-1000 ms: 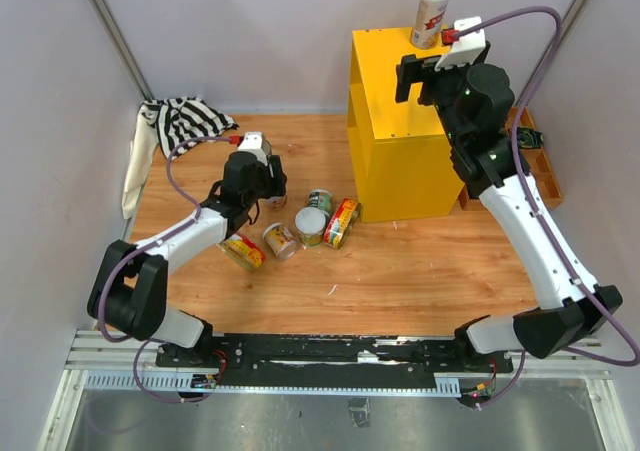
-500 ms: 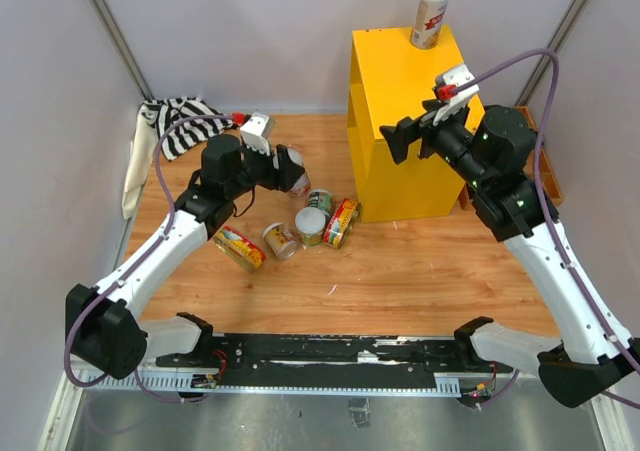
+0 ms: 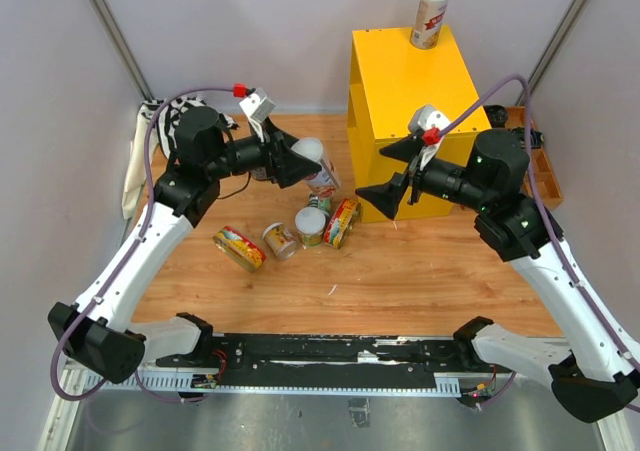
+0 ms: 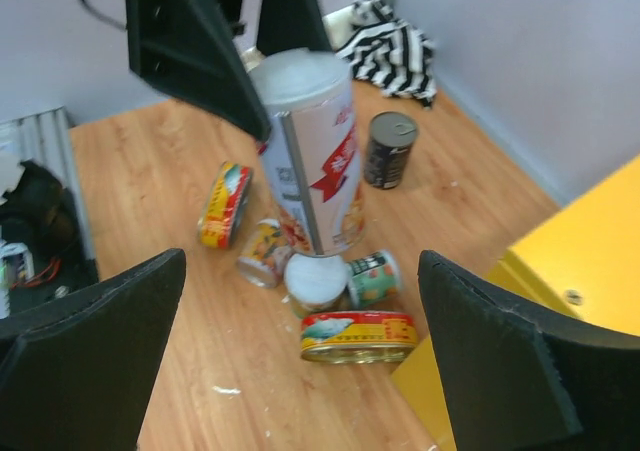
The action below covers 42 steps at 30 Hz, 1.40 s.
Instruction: Place and organize the canned foods onto the counter
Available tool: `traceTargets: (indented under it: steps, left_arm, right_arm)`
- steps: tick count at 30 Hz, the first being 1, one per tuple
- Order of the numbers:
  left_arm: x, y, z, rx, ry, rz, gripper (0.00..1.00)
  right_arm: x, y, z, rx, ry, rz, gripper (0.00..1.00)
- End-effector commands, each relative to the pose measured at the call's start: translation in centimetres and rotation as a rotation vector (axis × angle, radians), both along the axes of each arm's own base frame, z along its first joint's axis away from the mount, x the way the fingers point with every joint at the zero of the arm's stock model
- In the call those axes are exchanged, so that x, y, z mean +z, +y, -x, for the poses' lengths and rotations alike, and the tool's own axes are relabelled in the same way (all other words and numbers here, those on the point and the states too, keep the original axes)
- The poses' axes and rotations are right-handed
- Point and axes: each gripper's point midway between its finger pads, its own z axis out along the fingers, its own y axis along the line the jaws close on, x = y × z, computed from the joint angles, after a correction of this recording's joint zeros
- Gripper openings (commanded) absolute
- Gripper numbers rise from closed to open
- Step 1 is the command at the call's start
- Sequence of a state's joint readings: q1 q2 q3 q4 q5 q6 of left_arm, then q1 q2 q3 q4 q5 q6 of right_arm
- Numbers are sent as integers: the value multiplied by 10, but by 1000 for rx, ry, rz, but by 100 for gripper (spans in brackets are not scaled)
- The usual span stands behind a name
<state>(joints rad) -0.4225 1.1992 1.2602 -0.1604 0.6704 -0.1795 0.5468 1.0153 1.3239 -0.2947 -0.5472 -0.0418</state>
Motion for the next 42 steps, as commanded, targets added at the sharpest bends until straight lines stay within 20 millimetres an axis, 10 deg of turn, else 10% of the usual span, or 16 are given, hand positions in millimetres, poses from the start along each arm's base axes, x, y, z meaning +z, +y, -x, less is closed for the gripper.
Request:
traceTargets:
  steps: [1, 29, 36, 42]
  left_arm:
    - [67, -13, 40, -208, -123, 103, 0]
    - [109, -53, 94, -486, -118, 107, 0]
    - [112, -56, 94, -486, -128, 106, 0]
    - [112, -54, 83, -402, -134, 104, 10]
  right_arm:
    - [-14, 22, 32, 160, 32, 53, 100]
    - [1, 60, 24, 204, -54, 81, 97]
    - [-2, 67, 25, 230, -33, 83, 70]
    - [-3, 66, 24, 222, -31, 87, 21]
